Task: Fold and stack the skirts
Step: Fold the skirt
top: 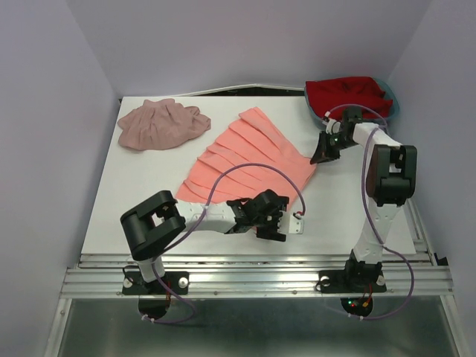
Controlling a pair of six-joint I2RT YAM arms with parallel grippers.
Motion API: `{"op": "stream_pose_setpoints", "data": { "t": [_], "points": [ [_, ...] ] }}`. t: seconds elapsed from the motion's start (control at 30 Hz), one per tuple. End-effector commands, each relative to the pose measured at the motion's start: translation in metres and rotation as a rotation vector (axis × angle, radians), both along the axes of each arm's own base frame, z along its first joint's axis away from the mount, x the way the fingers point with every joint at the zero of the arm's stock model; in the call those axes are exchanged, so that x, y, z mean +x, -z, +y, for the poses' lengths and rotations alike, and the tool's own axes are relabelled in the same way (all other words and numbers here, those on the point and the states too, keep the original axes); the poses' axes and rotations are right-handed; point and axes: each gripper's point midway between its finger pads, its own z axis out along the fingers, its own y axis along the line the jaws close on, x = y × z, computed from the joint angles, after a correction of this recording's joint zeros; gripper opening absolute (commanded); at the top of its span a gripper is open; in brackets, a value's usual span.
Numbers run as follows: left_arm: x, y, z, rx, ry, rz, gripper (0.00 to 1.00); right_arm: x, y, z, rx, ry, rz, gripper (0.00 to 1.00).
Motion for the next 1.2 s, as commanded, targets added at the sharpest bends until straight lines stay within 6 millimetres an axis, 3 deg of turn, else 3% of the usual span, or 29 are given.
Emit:
{"op": "stream_pose_setpoints", "data": {
  "t": [0.0, 0.17, 0.3, 0.47, 0.57, 0.67, 0.7, 0.77, 0.83, 0.87, 0.9, 0.97, 1.0, 1.07, 1.1, 1.13, 1.17],
  "points": [
    [-0.025, 0.035, 0.034, 0.148, 0.027, 0.079, 0.99, 0.016, 0.004, -0.033, -0.012, 0.095, -0.009, 0.01],
    [-0.025, 0.038, 0.033, 0.159, 0.039, 0.082, 0.99, -0.014, 0.036, -0.041, 0.085, 0.153, 0.129, 0.01],
    [-0.025, 0.035, 0.029, 0.149, 0.047, 0.085, 0.99, -0.006, 0.042, -0.045, 0.065, 0.193, 0.094, 0.01],
    [-0.029, 0.009, 0.007, 0.085, 0.071, 0.120, 0.99, 0.018, 0.036, -0.044, -0.011, 0.173, 0.004, 0.01],
    [-0.032, -0.025, -0.010, 0.013, 0.069, 0.159, 0.99, 0.030, 0.024, -0.029, -0.029, 0.146, -0.058, 0.01],
    [-0.036, -0.082, -0.028, -0.127, 0.047, 0.200, 0.99, 0.044, 0.013, -0.008, -0.057, 0.110, -0.121, 0.03],
    [-0.039, -0.109, -0.032, -0.189, 0.023, 0.223, 0.99, 0.048, 0.010, 0.005, -0.060, 0.089, -0.142, 0.04],
    [-0.035, -0.130, -0.030, -0.232, -0.024, 0.256, 0.99, 0.058, 0.007, 0.013, -0.096, 0.089, -0.178, 0.07],
    [-0.032, -0.149, -0.020, -0.271, -0.088, 0.324, 0.99, 0.073, -0.005, 0.029, -0.114, 0.073, -0.231, 0.18],
    [-0.026, -0.151, -0.013, -0.277, -0.122, 0.344, 0.99, 0.079, -0.007, 0.029, -0.146, 0.085, -0.247, 0.38],
    [-0.009, -0.160, 0.003, -0.303, -0.173, 0.343, 0.99, 0.084, -0.009, 0.032, -0.155, 0.088, -0.256, 0.50],
    [-0.003, -0.147, 0.033, -0.241, -0.209, 0.365, 0.99, 0.095, -0.027, 0.033, -0.182, 0.094, -0.290, 0.73],
    [0.007, -0.138, 0.064, -0.198, -0.269, 0.369, 0.98, 0.096, -0.034, 0.031, -0.196, 0.088, -0.304, 0.77],
    [0.017, -0.130, 0.098, -0.160, -0.284, 0.348, 0.95, 0.093, -0.060, 0.023, -0.236, 0.096, -0.332, 0.80],
    [0.015, -0.127, 0.121, -0.130, -0.299, 0.354, 0.92, 0.089, -0.069, 0.021, -0.253, 0.086, -0.348, 0.80],
    [0.024, -0.112, 0.150, -0.097, -0.361, 0.357, 0.90, 0.078, -0.087, 0.018, -0.263, 0.089, -0.364, 0.81],
    [0.027, -0.107, 0.166, -0.070, -0.360, 0.316, 0.84, 0.071, -0.097, 0.023, -0.255, 0.076, -0.375, 0.79]
  ]
}}
